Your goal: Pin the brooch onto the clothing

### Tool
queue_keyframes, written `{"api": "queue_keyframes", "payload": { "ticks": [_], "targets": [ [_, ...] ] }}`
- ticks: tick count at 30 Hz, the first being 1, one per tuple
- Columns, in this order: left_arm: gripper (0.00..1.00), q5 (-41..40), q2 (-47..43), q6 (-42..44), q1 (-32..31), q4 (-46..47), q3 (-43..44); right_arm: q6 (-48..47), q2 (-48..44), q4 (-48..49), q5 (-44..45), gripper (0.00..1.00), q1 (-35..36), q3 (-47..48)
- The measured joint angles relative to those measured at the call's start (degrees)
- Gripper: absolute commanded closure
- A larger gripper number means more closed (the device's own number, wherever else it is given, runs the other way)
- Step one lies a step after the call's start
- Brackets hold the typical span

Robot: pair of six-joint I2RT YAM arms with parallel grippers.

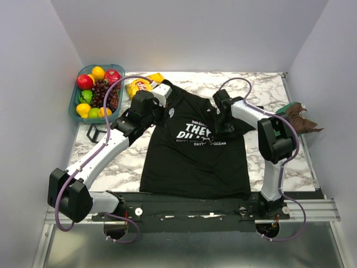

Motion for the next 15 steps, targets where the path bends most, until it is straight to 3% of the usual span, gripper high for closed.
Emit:
{"api": "queue_keyframes", "payload": {
  "ticks": [3,10,15],
  "targets": [
    [1.00,0.7,-0.2,-0.4,0.0,0.2,0.0,1.3,-3.9,2.2,0.1,0.64,1.9,-5.7],
    [1.00,1.7,-0.2,-1.0,0.0,0.5,-0.1,4.0,-5.9,4.9,1.4,0.99,3.0,-8.5],
    [1.00,1.7,-0.2,-1.0,0.0,0.5,-0.1,5.6,-3.2,5.9,3.1,0.99,2.8,-3.5]
  ]
}}
